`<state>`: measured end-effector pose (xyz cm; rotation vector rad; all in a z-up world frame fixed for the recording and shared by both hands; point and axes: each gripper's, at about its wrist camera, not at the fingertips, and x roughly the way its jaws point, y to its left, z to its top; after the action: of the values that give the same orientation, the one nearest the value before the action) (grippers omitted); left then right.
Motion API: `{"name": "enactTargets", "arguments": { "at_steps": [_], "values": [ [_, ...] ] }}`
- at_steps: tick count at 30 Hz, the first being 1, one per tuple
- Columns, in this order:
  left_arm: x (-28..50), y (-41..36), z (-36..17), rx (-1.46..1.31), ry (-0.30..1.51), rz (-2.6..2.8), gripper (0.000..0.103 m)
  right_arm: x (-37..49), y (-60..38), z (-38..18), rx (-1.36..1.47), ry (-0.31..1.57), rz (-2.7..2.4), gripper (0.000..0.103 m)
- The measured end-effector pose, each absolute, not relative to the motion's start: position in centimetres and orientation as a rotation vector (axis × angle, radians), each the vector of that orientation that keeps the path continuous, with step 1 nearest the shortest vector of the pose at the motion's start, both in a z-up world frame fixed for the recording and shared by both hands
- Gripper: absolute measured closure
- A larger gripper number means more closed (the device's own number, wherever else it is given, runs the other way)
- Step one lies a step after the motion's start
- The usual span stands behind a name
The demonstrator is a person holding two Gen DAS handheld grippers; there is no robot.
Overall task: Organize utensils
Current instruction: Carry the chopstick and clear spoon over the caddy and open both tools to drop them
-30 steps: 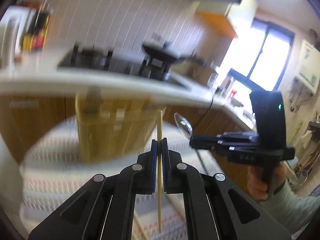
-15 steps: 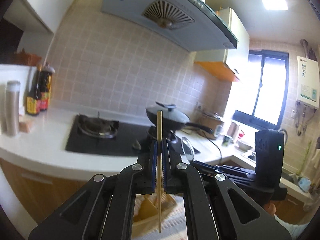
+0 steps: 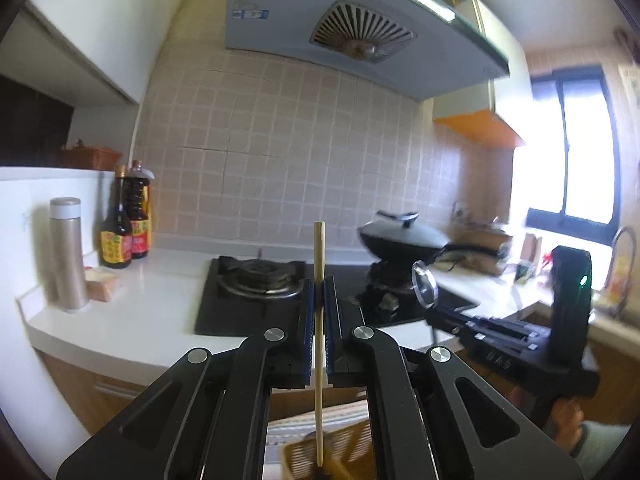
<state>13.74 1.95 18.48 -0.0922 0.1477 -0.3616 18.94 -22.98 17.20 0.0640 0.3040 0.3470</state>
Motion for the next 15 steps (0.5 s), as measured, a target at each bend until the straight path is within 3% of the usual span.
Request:
{"name": "enactTargets", "arguments": {
  "at_steps": [15],
  "values": [
    [14.9,1.1,14.1,-0.055,0.18,-0.371,0.1,18.7,-24.4,13.7,0.093,0.302,0.395,0.093]
  ]
}}
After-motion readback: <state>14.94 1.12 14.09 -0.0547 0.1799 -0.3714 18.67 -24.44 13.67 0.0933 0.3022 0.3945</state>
